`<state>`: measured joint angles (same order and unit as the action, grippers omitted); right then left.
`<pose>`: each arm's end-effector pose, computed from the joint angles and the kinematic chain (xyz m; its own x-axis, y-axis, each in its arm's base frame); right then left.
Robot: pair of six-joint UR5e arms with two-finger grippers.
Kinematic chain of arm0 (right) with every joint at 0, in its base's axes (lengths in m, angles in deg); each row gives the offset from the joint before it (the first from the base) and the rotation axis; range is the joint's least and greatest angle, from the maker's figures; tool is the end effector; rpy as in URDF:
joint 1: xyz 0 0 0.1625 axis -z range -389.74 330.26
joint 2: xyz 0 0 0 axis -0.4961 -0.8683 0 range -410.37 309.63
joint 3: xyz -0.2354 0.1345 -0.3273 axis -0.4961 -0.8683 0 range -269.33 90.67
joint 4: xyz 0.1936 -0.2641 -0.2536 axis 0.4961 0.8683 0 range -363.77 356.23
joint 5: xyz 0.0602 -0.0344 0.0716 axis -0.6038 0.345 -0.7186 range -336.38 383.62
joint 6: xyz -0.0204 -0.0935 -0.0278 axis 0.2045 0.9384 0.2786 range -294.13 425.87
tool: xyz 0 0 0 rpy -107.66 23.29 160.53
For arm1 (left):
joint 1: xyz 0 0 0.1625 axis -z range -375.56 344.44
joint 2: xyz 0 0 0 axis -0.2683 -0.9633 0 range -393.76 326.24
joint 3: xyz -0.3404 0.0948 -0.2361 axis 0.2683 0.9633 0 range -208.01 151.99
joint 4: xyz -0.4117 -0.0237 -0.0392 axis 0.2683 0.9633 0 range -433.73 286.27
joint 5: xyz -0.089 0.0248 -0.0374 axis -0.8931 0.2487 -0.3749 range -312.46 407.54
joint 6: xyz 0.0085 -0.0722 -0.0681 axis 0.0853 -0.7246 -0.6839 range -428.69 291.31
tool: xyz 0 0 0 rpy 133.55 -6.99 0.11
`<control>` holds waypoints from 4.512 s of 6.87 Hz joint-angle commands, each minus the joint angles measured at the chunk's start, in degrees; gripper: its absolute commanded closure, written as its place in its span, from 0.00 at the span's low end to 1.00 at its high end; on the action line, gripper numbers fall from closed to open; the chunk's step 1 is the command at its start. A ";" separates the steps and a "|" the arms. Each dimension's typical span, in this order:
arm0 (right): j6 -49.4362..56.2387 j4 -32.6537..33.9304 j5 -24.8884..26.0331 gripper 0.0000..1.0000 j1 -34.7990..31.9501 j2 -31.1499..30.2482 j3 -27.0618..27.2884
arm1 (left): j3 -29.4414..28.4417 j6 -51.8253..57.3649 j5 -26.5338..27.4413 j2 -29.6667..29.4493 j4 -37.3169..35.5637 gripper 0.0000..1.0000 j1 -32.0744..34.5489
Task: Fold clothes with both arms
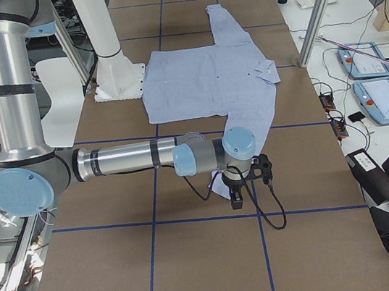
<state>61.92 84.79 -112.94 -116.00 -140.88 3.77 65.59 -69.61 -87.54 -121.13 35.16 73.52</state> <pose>0.0287 -0.4951 0.6311 0.6857 -0.0271 0.7274 0.0178 0.9996 0.0204 -0.0549 -0.4913 0.6126 0.7024 0.2366 -0.6713 -0.0037 0.9443 0.3289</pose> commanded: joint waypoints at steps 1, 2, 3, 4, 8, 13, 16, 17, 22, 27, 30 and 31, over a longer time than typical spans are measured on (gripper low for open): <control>-0.18 -3.90 -0.10 0.00 0.12 -0.97 -0.38 | 1.30 -0.21 0.08 -0.07 0.01 0.01 0.04; -0.61 -6.44 -1.06 0.00 0.73 -1.59 -0.46 | 2.01 -0.22 0.42 -0.25 -0.16 0.01 -0.13; -3.40 -6.73 -0.81 0.00 2.91 -1.68 -0.47 | 1.93 -0.04 -0.10 -0.16 0.10 0.01 -0.14; -9.87 -8.04 -0.81 0.00 4.68 -1.69 -0.29 | 2.45 0.05 -0.27 -0.16 1.32 0.01 -0.14; -58.70 -35.67 2.08 0.04 14.69 -6.33 -0.55 | 3.95 0.22 -2.47 0.45 2.30 0.01 -0.14; -64.87 -37.67 8.07 0.04 22.35 -7.22 -3.44 | 3.86 -0.22 -5.46 0.89 2.12 0.01 -0.05; -65.30 -37.76 7.89 0.12 23.85 -7.22 -4.07 | 4.30 -0.22 -5.64 0.89 2.12 0.01 -0.05; -65.22 -37.76 7.98 0.16 24.12 -7.05 -4.77 | 4.74 -0.22 -5.64 0.89 2.12 0.01 -0.05; -66.01 -37.76 8.24 0.24 25.87 -6.17 -5.65 | 5.01 -1.97 -5.46 0.72 2.12 0.01 -0.13; -66.01 -37.85 8.24 0.91 26.14 -6.17 -6.09 | 5.01 -1.97 -5.37 0.72 2.12 0.01 -0.05; -66.36 -37.85 8.16 1.00 26.05 -6.26 -5.13 | 5.36 -2.24 -5.11 0.46 1.95 0.01 -0.05; -66.36 -37.85 8.24 1.00 26.05 -6.17 -4.51 | 5.36 -2.50 -5.11 0.37 1.86 0.01 -0.05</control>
<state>-4.35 46.94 -104.76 -89.94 -147.12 -1.44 70.96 -71.89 -92.69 -120.61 37.12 73.47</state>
